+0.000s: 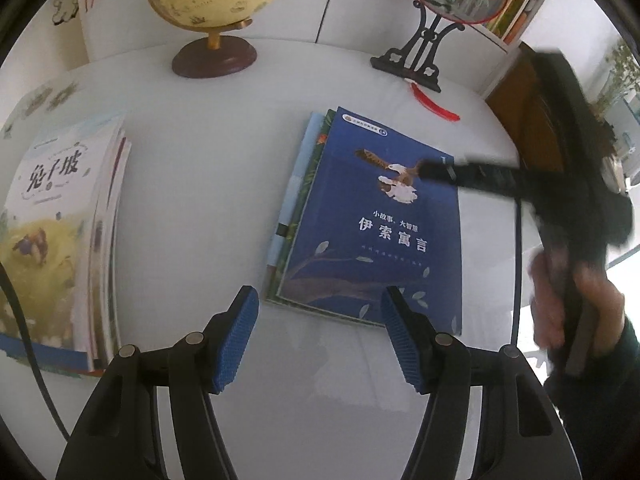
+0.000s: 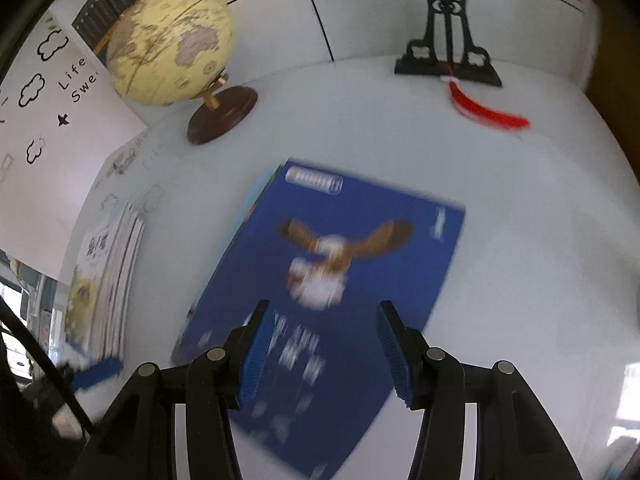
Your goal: Organize books
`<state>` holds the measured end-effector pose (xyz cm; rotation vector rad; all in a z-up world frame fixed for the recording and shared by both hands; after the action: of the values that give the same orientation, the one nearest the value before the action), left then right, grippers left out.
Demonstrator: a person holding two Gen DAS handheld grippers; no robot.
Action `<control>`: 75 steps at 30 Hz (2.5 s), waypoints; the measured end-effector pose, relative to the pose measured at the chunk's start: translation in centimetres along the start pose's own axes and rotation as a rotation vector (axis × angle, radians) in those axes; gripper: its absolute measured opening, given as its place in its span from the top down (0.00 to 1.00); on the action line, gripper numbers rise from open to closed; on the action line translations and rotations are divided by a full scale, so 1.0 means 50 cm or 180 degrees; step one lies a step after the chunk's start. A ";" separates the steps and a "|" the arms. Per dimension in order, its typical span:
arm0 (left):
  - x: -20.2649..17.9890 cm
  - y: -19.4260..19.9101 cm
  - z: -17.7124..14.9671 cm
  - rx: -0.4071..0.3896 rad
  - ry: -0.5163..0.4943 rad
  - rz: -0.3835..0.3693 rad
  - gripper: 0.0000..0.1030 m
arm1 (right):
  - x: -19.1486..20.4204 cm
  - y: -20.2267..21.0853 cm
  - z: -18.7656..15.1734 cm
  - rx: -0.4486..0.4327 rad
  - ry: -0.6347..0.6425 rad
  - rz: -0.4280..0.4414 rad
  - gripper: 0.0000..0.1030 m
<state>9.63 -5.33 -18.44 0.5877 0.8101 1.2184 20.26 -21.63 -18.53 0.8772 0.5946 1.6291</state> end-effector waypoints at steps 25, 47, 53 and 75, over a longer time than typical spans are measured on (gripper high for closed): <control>0.013 -0.017 -0.068 0.0060 0.0329 0.0341 0.40 | 0.048 -0.159 0.094 0.0143 0.0996 0.0249 0.40; 0.041 -0.029 -0.016 -0.0048 0.0356 0.0342 0.40 | 0.057 -0.131 0.063 0.0258 0.0535 0.0737 0.36; 0.044 -0.083 0.024 0.0042 0.0428 -0.0084 0.40 | 0.043 -0.059 -0.010 0.0309 0.0420 0.0626 0.37; -0.022 -0.112 0.023 0.0358 0.0375 -0.0780 0.40 | -0.048 0.010 -0.100 0.0324 -0.0641 0.0375 0.36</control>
<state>13.66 -7.81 -21.83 0.4943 1.0242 0.9942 16.16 -23.73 -21.69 1.1548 0.4960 1.6017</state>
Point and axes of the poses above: each gripper's, at about its wrist camera, not at the fingertips, and y roughly against the way its jaws point, x to its left, z to its top, the point moved 3 cm from there along -y, roughly the way its jaws point, and after that the axes turned 12 degrees about -x, right-handed, at the moved point
